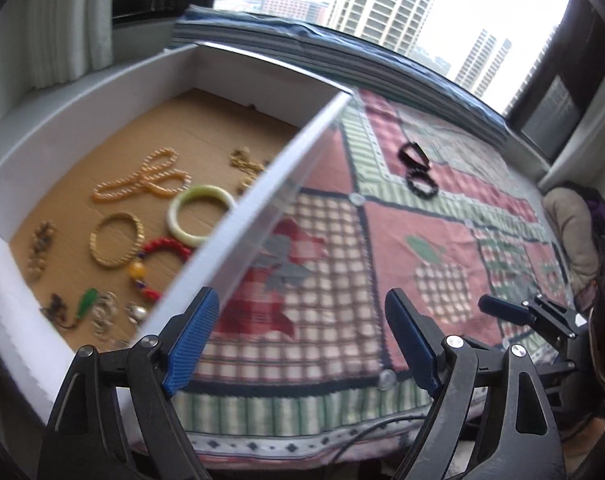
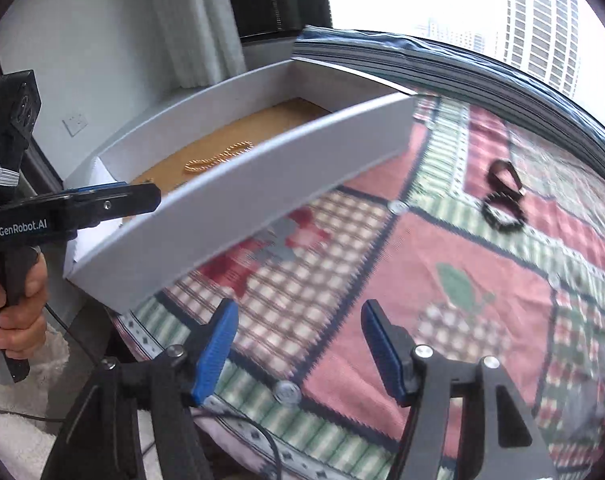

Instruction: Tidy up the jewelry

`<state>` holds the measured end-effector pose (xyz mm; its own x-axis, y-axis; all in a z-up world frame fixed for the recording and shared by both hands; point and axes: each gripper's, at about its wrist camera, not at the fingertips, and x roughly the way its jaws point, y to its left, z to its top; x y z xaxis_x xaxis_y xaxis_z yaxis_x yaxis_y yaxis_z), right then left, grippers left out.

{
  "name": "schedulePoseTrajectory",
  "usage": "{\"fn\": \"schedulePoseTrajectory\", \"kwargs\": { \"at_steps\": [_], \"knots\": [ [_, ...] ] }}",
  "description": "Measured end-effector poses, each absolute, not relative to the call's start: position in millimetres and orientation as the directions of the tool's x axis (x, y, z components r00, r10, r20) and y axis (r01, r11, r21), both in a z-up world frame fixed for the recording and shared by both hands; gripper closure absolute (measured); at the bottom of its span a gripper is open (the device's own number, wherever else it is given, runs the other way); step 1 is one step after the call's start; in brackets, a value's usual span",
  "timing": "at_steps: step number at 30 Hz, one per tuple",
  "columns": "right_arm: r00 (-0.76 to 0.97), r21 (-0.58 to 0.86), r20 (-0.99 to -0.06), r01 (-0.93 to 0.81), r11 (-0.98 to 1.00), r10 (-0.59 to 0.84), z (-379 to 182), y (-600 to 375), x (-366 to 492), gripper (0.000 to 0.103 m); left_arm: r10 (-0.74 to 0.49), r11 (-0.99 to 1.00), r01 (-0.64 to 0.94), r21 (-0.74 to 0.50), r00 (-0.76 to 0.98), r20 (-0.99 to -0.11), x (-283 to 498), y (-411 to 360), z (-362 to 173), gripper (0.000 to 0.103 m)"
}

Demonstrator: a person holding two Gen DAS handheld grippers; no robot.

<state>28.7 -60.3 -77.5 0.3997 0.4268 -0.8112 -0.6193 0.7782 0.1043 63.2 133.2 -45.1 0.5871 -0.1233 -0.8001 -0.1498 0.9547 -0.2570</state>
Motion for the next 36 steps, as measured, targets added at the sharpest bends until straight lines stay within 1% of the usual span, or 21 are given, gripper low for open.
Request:
{"fn": "schedulePoseTrajectory", "kwargs": {
  "at_steps": [2,4,8,12,16,24,36],
  "knots": [
    [0.432,0.097,-0.811,-0.567,0.818,0.396,-79,-86,23,0.038,-0.174,0.955,-0.107,-0.278,0.557,-0.812,67,108,-54,0.017],
    [0.457,0.110,-0.804,-0.515,0.850,0.381,-79,-112,19,0.038,-0.196,0.959,-0.070,-0.274,0.537,-0.821,67,86,-57,0.017],
    [0.522,0.116,-0.780,-0.421,0.900,0.344,-76,-154,18,0.038,-0.193,0.970,-0.022,-0.240,0.525,-0.829,67,58,-55,0.017],
    [0.552,0.109,-0.777,-0.356,0.928,0.302,-78,-179,25,0.038,-0.175,0.977,-0.011,-0.211,0.520,-0.836,70,47,-55,0.017],
    [0.554,0.139,-0.770,-0.336,0.932,0.315,-83,-193,27,0.038,-0.158,0.982,-0.008,-0.188,0.508,-0.847,74,40,-58,0.017],
    [0.554,0.154,-0.772,-0.312,0.938,0.311,-90,-212,31,0.038,-0.139,0.987,0.000,-0.160,0.488,-0.862,90,23,-68,0.017],
    [0.531,0.209,-0.783,-0.267,0.941,0.324,-104,-240,43,0.038,-0.119,0.991,0.098,-0.085,0.411,-0.904,143,-15,-87,0.017]
  ]
}}
